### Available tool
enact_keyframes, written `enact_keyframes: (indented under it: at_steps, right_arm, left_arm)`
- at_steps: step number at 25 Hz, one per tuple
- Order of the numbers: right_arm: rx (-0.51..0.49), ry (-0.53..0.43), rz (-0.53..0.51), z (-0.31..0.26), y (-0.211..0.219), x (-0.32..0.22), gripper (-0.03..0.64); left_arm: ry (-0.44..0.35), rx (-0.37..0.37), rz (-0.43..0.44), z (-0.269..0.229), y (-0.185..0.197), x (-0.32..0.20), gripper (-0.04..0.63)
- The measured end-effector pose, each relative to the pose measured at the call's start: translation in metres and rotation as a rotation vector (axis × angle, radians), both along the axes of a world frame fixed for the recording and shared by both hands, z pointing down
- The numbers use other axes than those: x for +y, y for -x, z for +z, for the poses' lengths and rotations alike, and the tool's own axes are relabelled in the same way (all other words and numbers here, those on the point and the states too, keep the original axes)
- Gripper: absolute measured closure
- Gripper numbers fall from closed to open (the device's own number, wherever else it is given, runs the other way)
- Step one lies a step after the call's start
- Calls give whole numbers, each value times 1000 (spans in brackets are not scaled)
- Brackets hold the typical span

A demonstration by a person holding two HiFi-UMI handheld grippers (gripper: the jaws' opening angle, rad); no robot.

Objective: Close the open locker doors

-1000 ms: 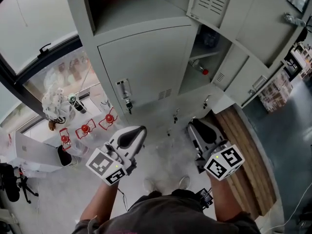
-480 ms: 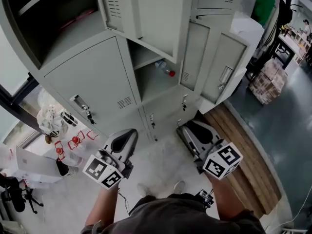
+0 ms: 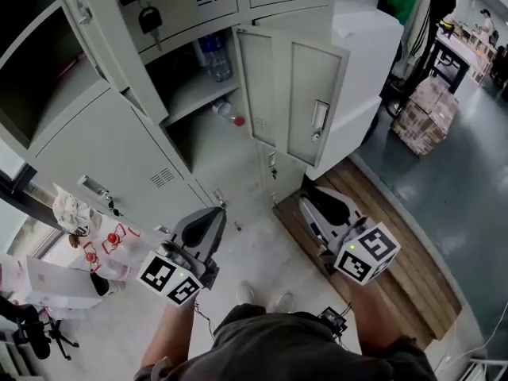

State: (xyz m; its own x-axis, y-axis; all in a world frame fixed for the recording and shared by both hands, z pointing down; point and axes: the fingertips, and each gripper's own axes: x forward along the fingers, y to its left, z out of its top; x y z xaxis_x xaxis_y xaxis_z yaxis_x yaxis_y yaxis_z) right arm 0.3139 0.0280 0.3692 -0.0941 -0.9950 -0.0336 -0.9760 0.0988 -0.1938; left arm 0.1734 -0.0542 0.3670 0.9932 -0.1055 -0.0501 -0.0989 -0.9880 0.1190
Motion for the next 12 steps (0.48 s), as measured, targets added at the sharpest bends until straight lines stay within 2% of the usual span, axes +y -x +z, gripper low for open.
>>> enact_keyframes:
  at_steps: [7,12]
  right_arm:
    - [0,5,73,4,-42,7,548]
    - [3,23,132,7,-71,-7,548]
  left_arm:
    - [3,2,95,3,-55,2,586]
    - [16,-2,168,8,-91,-18,586]
